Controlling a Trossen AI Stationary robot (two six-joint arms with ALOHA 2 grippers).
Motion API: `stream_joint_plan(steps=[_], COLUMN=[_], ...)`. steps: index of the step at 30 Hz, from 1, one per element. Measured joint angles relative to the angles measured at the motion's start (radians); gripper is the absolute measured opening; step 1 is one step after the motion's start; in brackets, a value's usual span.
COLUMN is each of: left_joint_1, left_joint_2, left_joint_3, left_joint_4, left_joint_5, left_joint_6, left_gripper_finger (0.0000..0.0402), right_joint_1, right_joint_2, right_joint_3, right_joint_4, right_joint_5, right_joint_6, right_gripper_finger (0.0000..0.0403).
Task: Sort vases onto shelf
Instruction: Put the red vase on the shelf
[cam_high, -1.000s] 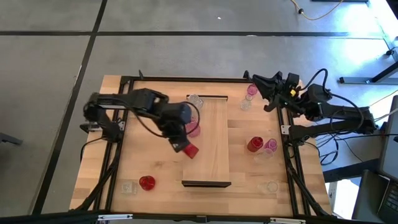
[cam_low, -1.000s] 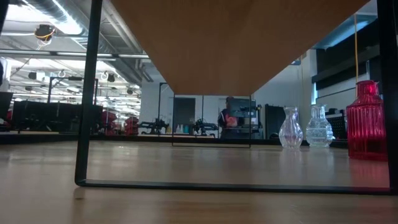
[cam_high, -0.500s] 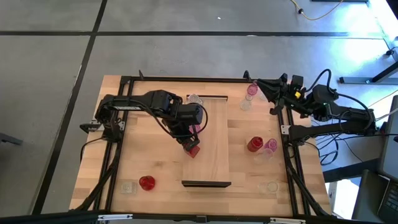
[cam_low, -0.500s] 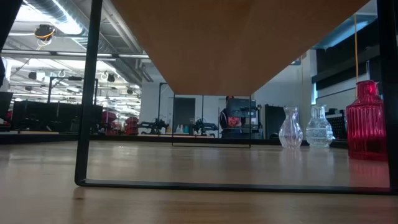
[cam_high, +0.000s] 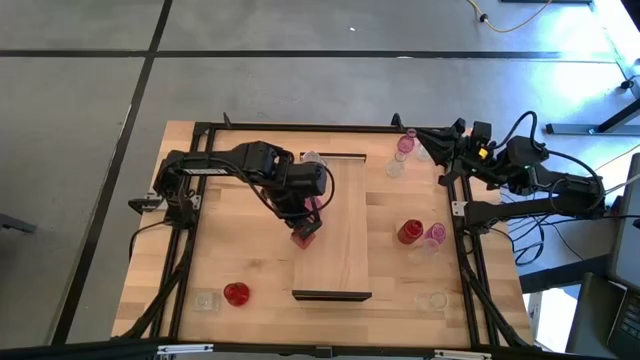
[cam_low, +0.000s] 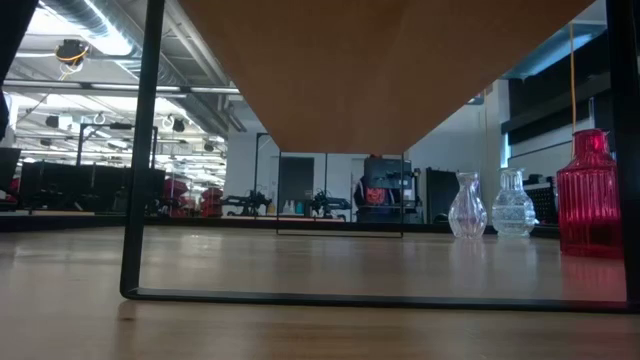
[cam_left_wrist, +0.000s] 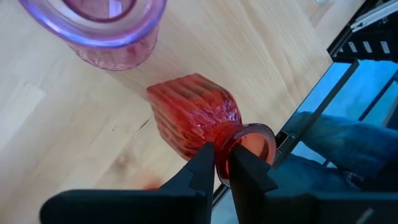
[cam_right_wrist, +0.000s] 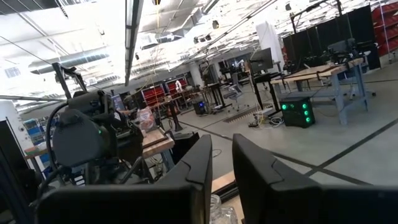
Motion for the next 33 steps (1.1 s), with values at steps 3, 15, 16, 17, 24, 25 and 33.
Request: stream_joint_plan(steps=[3,15,16,17,24,25,33], left_joint_1=[0.0,0.001,0.001,0.001,0.001,0.001,-0.001], left_joint_2=[0.0,0.0,0.0,0.0,0.005,0.006,0.067], left_joint_3=[0.0,0.0,0.0,0.0,0.0,0.0,0.0], left_joint_4=[0.001,0.04,0.04,0.041,0.059,0.059,0.068], left_joint_5=[0.0,-0.004,-0.005,-0.005,-0.004,-0.004,0.012], left_joint_6=[0.016,0.061,0.061,0.061,0.069,0.069,0.087], left_gripper_finger=[0.0036,0.0037,0.0037,0.0037,0.0037,0.0037,0.0038], right_joint_1=[0.0,0.0,0.0,0.0,0.0,0.0,0.0], right_joint_2=[0.0,0.0,0.0,0.0,0.0,0.0,0.0], right_joint_3=[0.0,0.0,0.0,0.0,0.0,0.0,0.0], right_joint_4=[0.0,0.0,0.0,0.0,0.0,0.001,0.002], right_joint_5=[0.0,-0.007,-0.007,-0.007,-0.007,-0.007,-0.033], right_joint_6=[0.0,0.032,0.032,0.032,0.034,0.034,0.035], right_gripper_finger=[0.0053,0.0053,0.0053,0.0053,0.0053,0.0053,0.0053])
